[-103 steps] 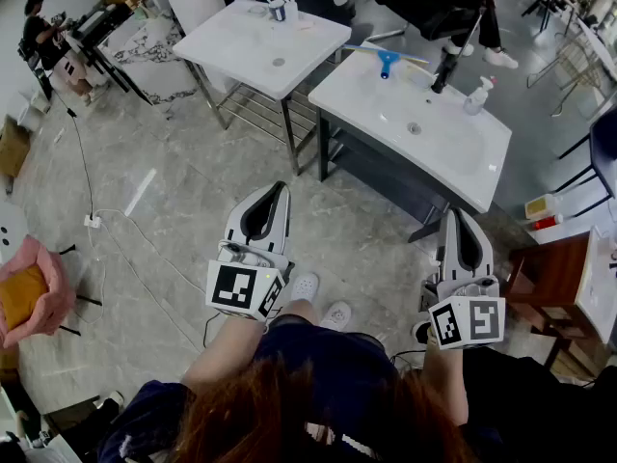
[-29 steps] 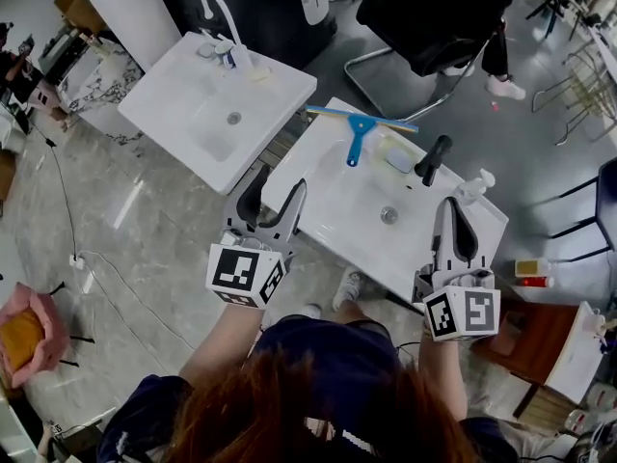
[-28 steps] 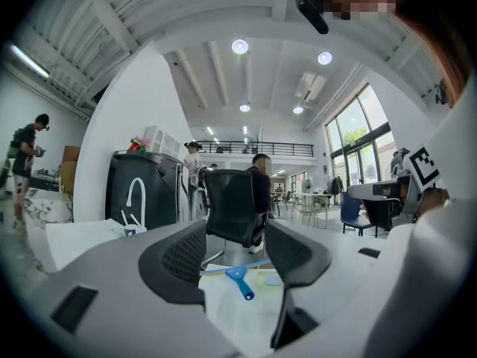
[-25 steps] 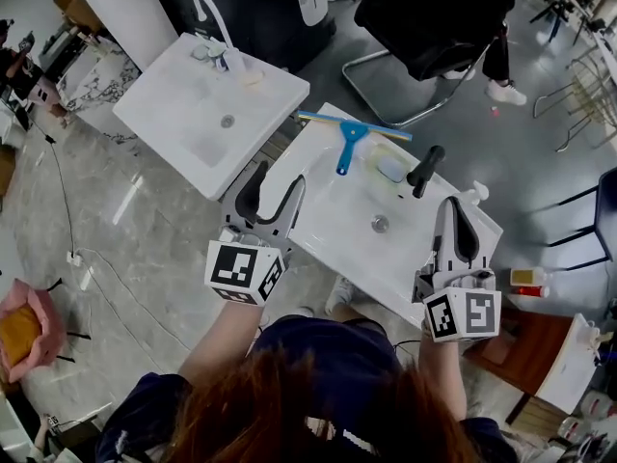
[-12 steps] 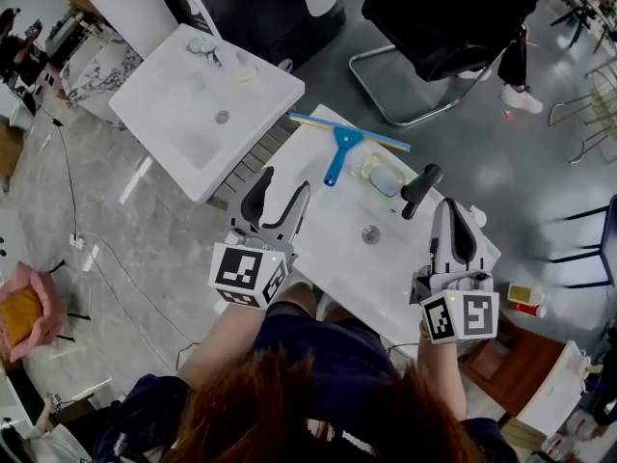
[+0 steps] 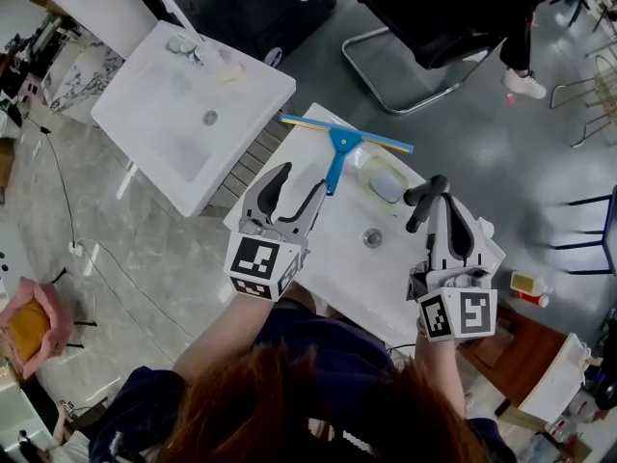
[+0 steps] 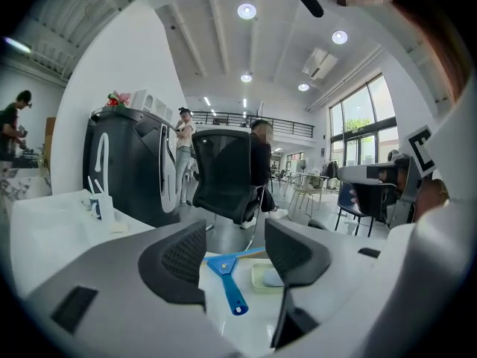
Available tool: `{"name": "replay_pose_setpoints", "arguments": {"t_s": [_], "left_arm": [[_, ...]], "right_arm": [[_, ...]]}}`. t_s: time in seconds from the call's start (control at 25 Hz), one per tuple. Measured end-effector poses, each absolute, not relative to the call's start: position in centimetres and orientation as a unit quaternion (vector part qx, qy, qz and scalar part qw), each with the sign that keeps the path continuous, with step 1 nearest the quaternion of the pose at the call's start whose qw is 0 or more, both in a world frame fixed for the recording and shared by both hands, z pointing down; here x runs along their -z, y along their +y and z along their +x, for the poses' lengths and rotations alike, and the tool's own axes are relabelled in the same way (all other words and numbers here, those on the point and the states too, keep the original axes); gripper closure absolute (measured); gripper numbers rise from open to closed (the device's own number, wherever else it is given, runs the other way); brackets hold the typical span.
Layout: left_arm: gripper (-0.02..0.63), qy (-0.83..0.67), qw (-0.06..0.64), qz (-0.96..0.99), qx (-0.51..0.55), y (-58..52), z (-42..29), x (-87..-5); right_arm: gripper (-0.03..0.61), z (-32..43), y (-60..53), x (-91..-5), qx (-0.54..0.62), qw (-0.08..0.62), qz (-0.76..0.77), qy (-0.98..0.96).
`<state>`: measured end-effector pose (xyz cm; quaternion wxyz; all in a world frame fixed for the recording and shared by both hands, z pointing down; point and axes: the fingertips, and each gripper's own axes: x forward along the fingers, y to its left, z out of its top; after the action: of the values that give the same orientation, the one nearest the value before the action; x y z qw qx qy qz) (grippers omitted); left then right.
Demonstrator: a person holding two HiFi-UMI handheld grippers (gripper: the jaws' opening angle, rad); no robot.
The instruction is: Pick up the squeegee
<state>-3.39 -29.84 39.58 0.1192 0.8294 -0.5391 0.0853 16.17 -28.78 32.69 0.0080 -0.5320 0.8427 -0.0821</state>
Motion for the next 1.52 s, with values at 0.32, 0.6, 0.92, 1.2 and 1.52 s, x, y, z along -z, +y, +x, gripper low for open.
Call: {"name": "replay_pose_setpoints", "arguments": {"t_s": [0.32, 0.6, 0.92, 1.2, 1.52], "left_arm": [[0.368, -0.519, 0.174, 0.827, -0.129, -34.6, -2.2, -47.0], [0.368, -0.508, 0.212, 0.817, -0.173, -37.7, -0.7, -54.1], [0.367, -0.498, 0.256, 0.801, -0.210, -39.9, 1.0, -59.4], [0.367, -0.498, 0.269, 0.786, -0.250, -40.9, 1.9, -63.1], [0.395, -0.504, 0.272, 0.777, -0.263, -41.0, 1.8, -65.2]], "right_arm": [[0.563, 15.3, -32.6, -34.4, 0.089, -0.001, -0.535, 0.840], [0.563, 15.3, -34.2, -36.5, 0.105, -0.007, -0.530, 0.841], [0.563, 15.8, -35.1, -38.3, 0.120, -0.010, -0.534, 0.837], [0.563, 16.6, -35.5, -39.5, 0.128, -0.015, -0.539, 0.833], [0.563, 17.0, -35.6, -40.1, 0.133, -0.018, -0.540, 0.831]]}}
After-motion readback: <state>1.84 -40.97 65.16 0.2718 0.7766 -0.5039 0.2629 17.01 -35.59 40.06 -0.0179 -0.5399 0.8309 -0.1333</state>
